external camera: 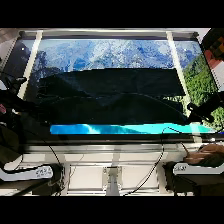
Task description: Fold the clothes and pants, and hang the long-sleeved shirts on hangers.
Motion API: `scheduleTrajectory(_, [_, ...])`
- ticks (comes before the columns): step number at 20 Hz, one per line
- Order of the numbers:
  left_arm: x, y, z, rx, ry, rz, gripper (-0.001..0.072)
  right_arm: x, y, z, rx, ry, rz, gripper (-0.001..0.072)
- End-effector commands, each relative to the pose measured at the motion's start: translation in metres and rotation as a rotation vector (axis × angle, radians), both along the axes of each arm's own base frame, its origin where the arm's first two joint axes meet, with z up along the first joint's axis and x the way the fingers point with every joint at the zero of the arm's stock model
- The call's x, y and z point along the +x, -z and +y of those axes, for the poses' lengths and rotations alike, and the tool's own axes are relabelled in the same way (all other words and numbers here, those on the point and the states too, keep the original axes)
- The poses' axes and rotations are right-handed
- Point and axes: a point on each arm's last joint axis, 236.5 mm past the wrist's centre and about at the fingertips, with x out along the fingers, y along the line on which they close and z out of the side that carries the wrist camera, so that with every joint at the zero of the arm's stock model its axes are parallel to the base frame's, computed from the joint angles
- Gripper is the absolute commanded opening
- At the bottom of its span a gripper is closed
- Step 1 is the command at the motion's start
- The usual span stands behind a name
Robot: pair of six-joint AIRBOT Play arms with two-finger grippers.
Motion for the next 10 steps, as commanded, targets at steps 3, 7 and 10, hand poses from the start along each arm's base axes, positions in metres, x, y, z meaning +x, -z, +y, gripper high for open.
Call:
scheduleTrajectory(3, [0.016, -0.001, 0.007, 0.032, 0.015, -0.065, 0.0027, -0.018, 0.028, -0.004, -0.040, 0.010, 0.045, 0.0020])
scheduleTrajectory(7, [0.022, -0.002, 0.009, 0.041, 0.016, -0.088, 0.0027, -0.001, 0.041, -0.029, -0.161, 0.043, -0.035, 0.0020])
scheduleTrajectory(10, [0.025, -0.002, 0.008, 0.036, 0.014, -0.102, 0.0028, 0.027, 0.047, -0.047, -0.246, 0.095, -0.151, 0.0020])
